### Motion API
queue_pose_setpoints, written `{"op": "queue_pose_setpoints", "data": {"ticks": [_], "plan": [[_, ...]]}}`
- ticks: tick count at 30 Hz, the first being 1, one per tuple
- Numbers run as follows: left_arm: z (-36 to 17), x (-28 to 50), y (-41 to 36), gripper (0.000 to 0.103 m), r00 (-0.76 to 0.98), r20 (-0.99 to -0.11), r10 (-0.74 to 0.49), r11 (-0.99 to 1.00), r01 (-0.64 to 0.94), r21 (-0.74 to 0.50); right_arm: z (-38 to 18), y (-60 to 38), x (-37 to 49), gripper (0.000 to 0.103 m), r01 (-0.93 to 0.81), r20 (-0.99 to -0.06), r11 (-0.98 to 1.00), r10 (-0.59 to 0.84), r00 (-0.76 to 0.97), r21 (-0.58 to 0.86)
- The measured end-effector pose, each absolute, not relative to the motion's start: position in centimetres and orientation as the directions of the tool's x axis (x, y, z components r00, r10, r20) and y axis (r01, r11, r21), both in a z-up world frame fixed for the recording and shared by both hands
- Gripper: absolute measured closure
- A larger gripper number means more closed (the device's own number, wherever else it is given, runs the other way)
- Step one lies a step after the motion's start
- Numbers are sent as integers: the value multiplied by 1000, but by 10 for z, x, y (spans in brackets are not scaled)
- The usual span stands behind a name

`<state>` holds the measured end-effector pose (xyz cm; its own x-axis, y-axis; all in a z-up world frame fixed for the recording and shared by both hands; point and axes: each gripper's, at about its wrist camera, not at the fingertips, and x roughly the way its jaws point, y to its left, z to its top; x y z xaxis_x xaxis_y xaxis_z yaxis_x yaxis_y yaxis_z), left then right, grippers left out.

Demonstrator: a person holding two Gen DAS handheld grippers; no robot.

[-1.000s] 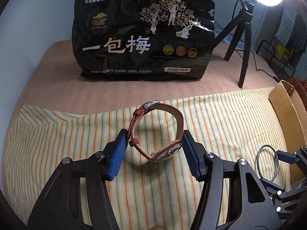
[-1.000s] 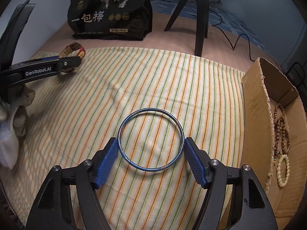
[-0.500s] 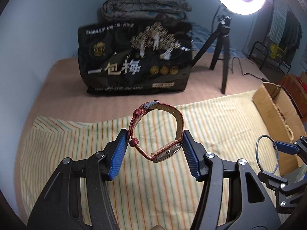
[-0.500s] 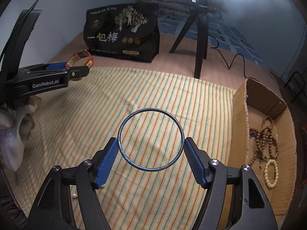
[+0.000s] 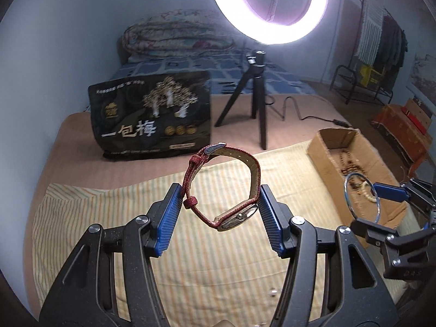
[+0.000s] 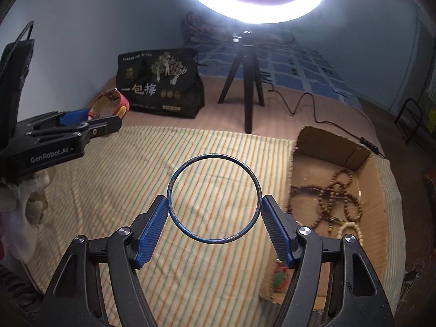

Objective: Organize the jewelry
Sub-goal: 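Lift and carry the watch and bangle with both grippers over the box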

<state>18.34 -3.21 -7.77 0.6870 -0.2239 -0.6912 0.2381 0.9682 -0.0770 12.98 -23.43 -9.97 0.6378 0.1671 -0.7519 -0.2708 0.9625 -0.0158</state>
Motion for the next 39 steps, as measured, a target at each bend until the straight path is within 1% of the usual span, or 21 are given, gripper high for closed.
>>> {"op": "queue_pose_setpoints", "data": {"ticks": [9, 17, 30, 39], "plan": [[-63, 167, -69, 45, 686, -676, -268, 957, 268, -107, -83, -277, 122, 33, -216, -736, 976, 135, 664, -15], [-57, 154, -116, 45, 666, -671, -327, 939, 311, -149, -77, -321, 123, 33, -145, -734, 989, 121, 669, 30], [-68, 142, -186, 45, 612, -681, -402, 903, 387, -186, -63, -377, 134, 33, -63, -718, 997, 81, 691, 51], [-79, 142, -212, 45, 581, -693, -427, 887, 417, -197, -65, -404, 148, 33, -12, -719, 997, 64, 692, 77]]}}
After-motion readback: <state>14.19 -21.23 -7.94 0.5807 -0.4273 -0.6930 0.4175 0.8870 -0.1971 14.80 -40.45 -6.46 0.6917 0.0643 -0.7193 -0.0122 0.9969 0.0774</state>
